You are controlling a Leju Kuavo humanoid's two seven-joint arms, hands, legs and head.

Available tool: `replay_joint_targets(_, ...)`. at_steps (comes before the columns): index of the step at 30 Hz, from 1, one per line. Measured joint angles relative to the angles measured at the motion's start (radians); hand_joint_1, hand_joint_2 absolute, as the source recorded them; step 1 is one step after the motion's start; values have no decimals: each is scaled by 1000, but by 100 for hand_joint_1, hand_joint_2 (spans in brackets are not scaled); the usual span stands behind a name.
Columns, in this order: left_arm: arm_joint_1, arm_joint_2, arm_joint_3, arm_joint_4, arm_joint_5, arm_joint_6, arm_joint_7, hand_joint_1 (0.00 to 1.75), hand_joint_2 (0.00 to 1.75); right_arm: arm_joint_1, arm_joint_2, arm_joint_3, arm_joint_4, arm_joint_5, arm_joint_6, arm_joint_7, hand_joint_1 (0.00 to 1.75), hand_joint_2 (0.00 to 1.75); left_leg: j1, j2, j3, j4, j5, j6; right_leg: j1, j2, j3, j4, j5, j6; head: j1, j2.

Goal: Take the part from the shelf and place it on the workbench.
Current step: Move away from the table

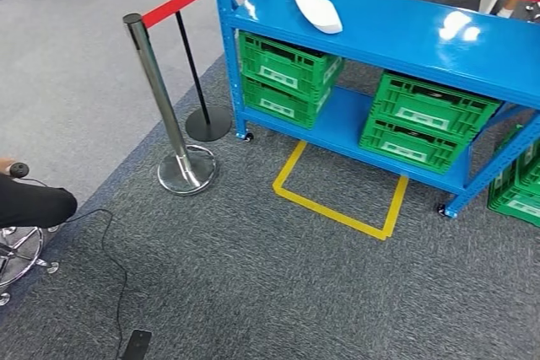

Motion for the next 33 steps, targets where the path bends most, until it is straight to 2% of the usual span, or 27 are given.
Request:
replay_joint_targets(2, -2, 1, 9, 0, 0, 0, -7, 0, 0, 1, 0, 1, 0, 3, 0, -4, 0, 0, 4, -29, -16, 40, -31, -12, -5, 18, -1, -4, 5, -11, -2, 0)
replay_joint_targets(4, 0, 1, 14, 0, -2, 0, -10, 0, 0, -2, 0, 3, 0, 6, 1, -5, 0, 0, 9, -67, -70, 157, -94, -20, -7, 38, -3, -5, 8, -18, -4, 0)
replay_joint_targets(5, 3, 1, 15, 0, -4, -1, -9, 0, 0, -3, 0, 3, 0, 7, 2, -4, 0, 0, 10, -75, -102, 223, -121, -22, -7, 50, -4, -5, 9, -20, -4, 0)
replay_joint_targets(6, 6, 1, 15, 0, -5, 0, -6, 0, 0, -3, 0, 3, 0, 8, 2, -1, 0, 0, 11, -79, -126, 268, -132, -22, -7, 62, -5, -5, 9, -21, -5, 0)
replay_joint_targets(7, 8, 1, 15, 0, -6, 0, -4, 0, 0, -2, 0, 3, 1, 8, 3, 1, 0, 0, 12, -81, -136, 281, -124, -22, -7, 75, -5, -5, 10, -21, -4, 0)
replay_joint_targets(8, 8, 2, 15, 0, -6, 0, -2, 0, 0, 0, 1, 4, 2, 9, 4, 1, 0, 0, 12, -84, -126, 255, -97, -21, -8, 87, -5, -5, 11, -19, -4, 0)
replay_joint_targets(9, 7, 3, 15, 0, -6, 0, -1, 0, 0, 0, 2, 4, 2, 9, 5, 0, 0, 0, 13, -91, -102, 199, -60, -20, -9, 100, -5, -5, 12, -17, -4, 0)
replay_joint_targets(10, 6, 3, 15, 0, -6, -1, -2, 0, 0, 1, 3, 4, 3, 9, 6, -3, 0, 0, 16, -111, -71, 131, -25, -19, -9, 112, -6, -4, 14, -13, -5, 0)
replay_joint_targets(11, 4, 4, 15, 0, -6, -2, -4, 0, 0, -1, 3, 4, 3, 10, 7, -7, 0, 0, 19, -130, -43, 68, -2, -18, -8, 123, -9, -2, 15, -8, -5, 0)
replay_joint_targets(13, -1, 3, 15, 0, -8, -3, -7, 0, 0, -3, 3, 5, 3, 12, 11, -14, 0, 0, 22, -155, -19, 9, 9, -15, -7, 142, -17, -2, 20, 4, -6, 0)
replay_joint_targets(15, -4, 1, 14, 0, -15, -4, -5, 0, 0, 0, 3, 6, 3, 14, 13, -10, 0, 0, 21, -140, -18, 2, 11, -3, -10, 156, -25, -8, 26, 17, -6, 0)
replay_joint_targets(16, -4, 1, 13, 0, -20, -3, -2, 0, 0, 3, 3, 6, 3, 14, 14, -5, 0, 0, 21, -131, -17, 0, 14, 4, -10, 145, -31, -3, 23, 22, -6, 0)
replay_joint_targets(17, -4, 1, 11, 0, -25, -2, 2, 0, 0, 5, 3, 6, 3, 14, 14, 0, 0, 0, 22, -120, -17, -3, 16, 12, -9, 124, -43, 16, 9, 26, -2, 0)
replay_joint_targets(19, -1, 4, 7, 0, -31, 0, 8, 0, 0, 5, 4, 6, 4, 13, 14, 5, 0, 0, 19, -98, -17, -5, 17, 21, -5, 68, -91, 118, -50, 29, 3, 0)
replay_joint_targets(21, 5, 7, 4, 0, -31, 2, 12, 0, 0, 3, 6, 6, 4, 13, 14, 7, 0, 0, 14, -72, -17, -4, 16, 26, -6, 47, -144, 241, -103, 31, 4, 0)
replay_joint_targets(22, 7, 8, 3, 0, -31, 3, 14, 0, 0, 3, 6, 6, 4, 13, 14, 6, 0, 0, 12, -60, -17, -4, 15, 26, -6, 45, -151, 265, -106, 31, 5, 0)
replay_joint_targets(23, 7, 9, 1, 0, -30, 4, 15, 0, 0, 4, 6, 6, 4, 14, 14, 5, 0, 0, 12, -50, -16, -4, 14, 26, -6, 44, -141, 254, -93, 30, 5, 0)
replay_joint_targets(24, 7, 9, 0, 0, -30, 4, 16, 0, 0, 5, 6, 6, 4, 14, 14, 4, 0, 0, 12, -40, -14, -3, 12, 24, -6, 38, -111, 207, -66, 29, 5, 0)
replay_joint_targets(25, 7, 10, 0, 0, -30, 4, 17, 0, 0, 5, 6, 5, 4, 14, 14, 2, 0, 0, 11, -31, -11, -3, 10, 21, -5, 21, -72, 140, -39, 28, 5, 0)
replay_joint_targets(27, 7, 12, -1, 0, -30, 4, 17, 0, 0, 1, 6, 6, 4, 15, 14, 0, 0, 0, 5, -15, -6, -1, 5, 11, 0, -12, -9, 32, -9, 19, 4, 0)
replay_joint_targets(28, 7, 13, -2, 1, -30, 4, 17, 0, 0, -2, 7, 6, 4, 15, 15, 0, 0, 0, 2, -7, -4, 0, 3, 6, 2, -19, 4, 9, -8, 14, 2, 0)
replay_joint_targets(30, 5, 15, -4, 1, -30, 1, 16, 0, 0, -3, 8, 6, 5, 16, 16, -1, 0, 0, 1, 8, -2, -1, 4, -2, 4, -4, 2, 5, -7, 2, -1, 0)
replay_joint_targets(31, 3, 15, -6, 1, -30, 0, 13, 0, 0, -1, 8, 6, 5, 16, 17, -1, 0, 0, 3, 8, -1, 0, 0, -7, 3, 5, 1, 4, -5, -3, -1, 0)
replay_joint_targets(33, 1, 15, -10, 1, -30, -2, 7, 0, 0, 0, 8, 6, 5, 17, 16, -1, 0, 0, 7, -26, -19, 43, -33, -19, -1, 22, 1, 1, -1, -14, -3, 0)
